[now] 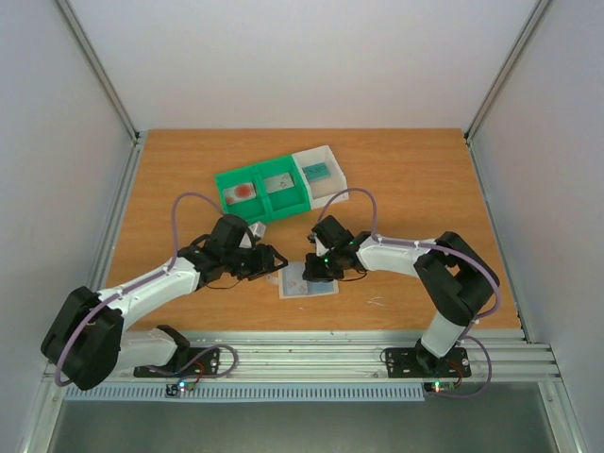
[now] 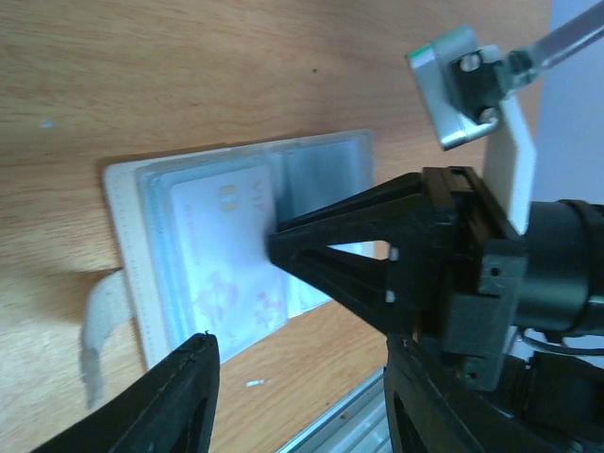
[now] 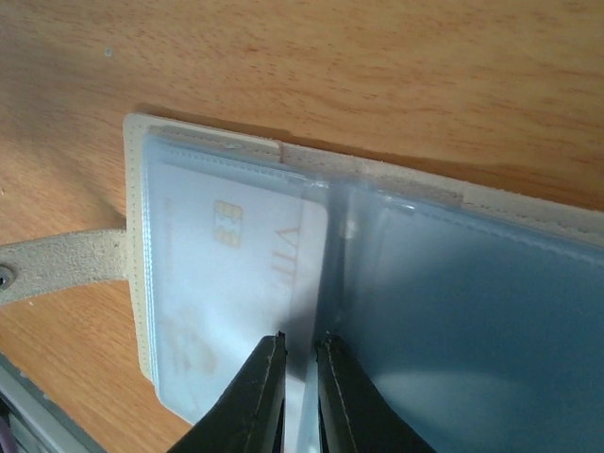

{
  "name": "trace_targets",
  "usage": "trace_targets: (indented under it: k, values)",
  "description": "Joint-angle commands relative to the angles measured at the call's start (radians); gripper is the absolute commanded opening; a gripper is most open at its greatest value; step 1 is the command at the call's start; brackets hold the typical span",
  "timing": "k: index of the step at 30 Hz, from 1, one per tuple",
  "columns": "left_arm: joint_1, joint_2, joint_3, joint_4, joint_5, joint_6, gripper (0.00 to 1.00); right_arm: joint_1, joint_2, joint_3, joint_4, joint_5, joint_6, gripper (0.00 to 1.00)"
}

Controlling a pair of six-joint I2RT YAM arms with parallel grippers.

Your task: Take the credit cards out of the card holder

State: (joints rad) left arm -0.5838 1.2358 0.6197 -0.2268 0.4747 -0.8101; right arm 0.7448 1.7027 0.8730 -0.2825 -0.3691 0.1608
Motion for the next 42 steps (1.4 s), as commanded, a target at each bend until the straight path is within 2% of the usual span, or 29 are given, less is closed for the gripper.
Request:
trace_targets:
  k: [1, 12, 17, 42]
  values:
    - [0.004, -0.008, -0.029, 0.155, 0.071, -0.055, 0.5, -0.004, 0.008, -0.035, 0.019, 0.028, -0.001, 0.1]
    - [0.004, 0.069, -0.045, 0.248, 0.079, -0.036, 0.5, -0.012, 0.011, -0.106, 0.116, 0.029, 0.031, 0.01]
    - [0.004, 0.129, -0.033, 0.269, 0.077, -0.014, 0.5, -0.044, 0.004, -0.14, 0.154, -0.002, 0.037, 0.01]
    - [0.005, 0.313, -0.026, 0.381, 0.102, 0.013, 0.52, -0.048, -0.009, -0.165, 0.176, -0.027, 0.041, 0.01]
